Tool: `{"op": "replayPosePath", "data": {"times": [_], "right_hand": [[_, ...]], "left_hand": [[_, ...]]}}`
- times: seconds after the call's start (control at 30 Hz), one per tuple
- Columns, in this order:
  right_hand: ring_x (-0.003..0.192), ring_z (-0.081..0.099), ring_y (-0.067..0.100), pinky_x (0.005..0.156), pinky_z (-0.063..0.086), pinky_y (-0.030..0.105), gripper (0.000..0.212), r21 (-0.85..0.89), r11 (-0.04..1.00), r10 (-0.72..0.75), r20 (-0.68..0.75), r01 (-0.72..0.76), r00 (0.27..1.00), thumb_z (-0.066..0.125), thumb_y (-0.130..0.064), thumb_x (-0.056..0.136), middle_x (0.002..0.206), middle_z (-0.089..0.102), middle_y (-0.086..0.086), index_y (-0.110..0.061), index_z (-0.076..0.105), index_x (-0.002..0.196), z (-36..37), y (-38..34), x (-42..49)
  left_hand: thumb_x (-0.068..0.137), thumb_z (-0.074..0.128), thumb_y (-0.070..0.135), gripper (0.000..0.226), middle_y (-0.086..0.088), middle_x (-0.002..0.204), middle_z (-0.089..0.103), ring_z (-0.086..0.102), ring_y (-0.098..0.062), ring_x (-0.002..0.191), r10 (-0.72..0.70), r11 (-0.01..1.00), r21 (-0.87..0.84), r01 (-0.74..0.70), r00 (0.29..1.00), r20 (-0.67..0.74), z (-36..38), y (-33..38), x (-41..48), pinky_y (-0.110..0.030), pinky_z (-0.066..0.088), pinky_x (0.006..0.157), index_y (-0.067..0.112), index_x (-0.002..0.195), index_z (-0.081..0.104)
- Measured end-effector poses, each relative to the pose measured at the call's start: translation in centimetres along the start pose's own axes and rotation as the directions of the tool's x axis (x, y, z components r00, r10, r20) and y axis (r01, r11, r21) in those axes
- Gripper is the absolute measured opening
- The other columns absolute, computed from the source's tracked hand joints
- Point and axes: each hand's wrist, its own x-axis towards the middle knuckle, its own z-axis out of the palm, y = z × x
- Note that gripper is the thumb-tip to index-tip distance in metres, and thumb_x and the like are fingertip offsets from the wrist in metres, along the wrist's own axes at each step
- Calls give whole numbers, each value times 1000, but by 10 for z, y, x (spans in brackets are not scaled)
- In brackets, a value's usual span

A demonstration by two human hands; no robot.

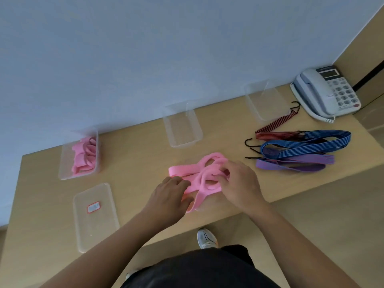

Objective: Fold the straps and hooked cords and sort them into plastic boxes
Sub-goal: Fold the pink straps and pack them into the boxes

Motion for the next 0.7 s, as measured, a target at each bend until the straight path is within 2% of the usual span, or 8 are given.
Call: {"op": "replayPosePath", "data": {"times": [0.07,0.13,0.23,0.3,0.37,0.5,0.6,0.7], "right_hand": [[79,58,19,71,43,30,10,125,982,-147,43,141,988,75,-17,82,89,64,-4,-14,68,90,-18,-9,8],[73,57,15,69,46,29,10,226,949,-233,34,219,972,77,-13,80,81,64,-7,-13,70,86,-32,-21,17],[69,55,6,65,43,15,10,308,909,-279,-48,280,959,78,-12,80,76,62,-11,-16,69,83,-51,-36,30],[71,57,4,64,39,8,10,357,888,-268,-113,290,957,77,-13,81,75,62,-12,-19,69,82,-63,-45,37],[75,59,4,65,42,9,8,381,870,-262,-183,314,948,76,-14,83,80,65,-10,-20,70,86,-75,-55,41],[83,63,7,70,49,16,11,389,818,-322,-302,424,897,69,-9,89,93,69,-7,-16,74,96,-101,-81,39],[85,63,10,71,52,29,12,323,786,-386,-410,527,827,71,-8,87,90,69,-5,-15,77,95,-118,-103,35],[92,61,18,78,51,34,13,192,794,-423,-506,576,752,78,-6,81,89,67,-3,-14,78,91,-125,-125,27]], "left_hand": [[98,62,44,45,-1,131,63,55,-24,119,-43,995,-94,43,999,-2,-5,13,9,-29,39,91,19,135,61],[94,69,42,34,3,113,68,61,-21,106,-127,955,-273,117,992,-19,-13,24,17,-27,40,78,20,121,68],[93,71,29,11,9,96,76,68,-16,94,-266,781,-586,217,964,1,-28,28,22,-28,50,80,26,102,76],[94,71,21,10,-7,92,77,67,-21,84,-293,669,-710,220,956,20,-38,25,21,-34,49,77,16,98,79],[95,72,19,14,-21,93,74,63,-22,78,-297,584,-792,179,955,-3,-50,24,17,-34,44,72,6,93,76],[96,73,18,14,-11,84,79,74,-18,75,-277,431,-901,39,957,-91,-86,30,14,-23,54,64,5,90,76],[97,72,19,15,-13,85,79,74,-21,75,-233,385,-919,-87,954,-188,-116,37,13,-28,59,68,6,92,77],[98,70,22,14,-11,92,79,75,-22,81,-198,340,-921,-190,943,-267,-139,43,4,-30,62,74,10,100,78]]}}
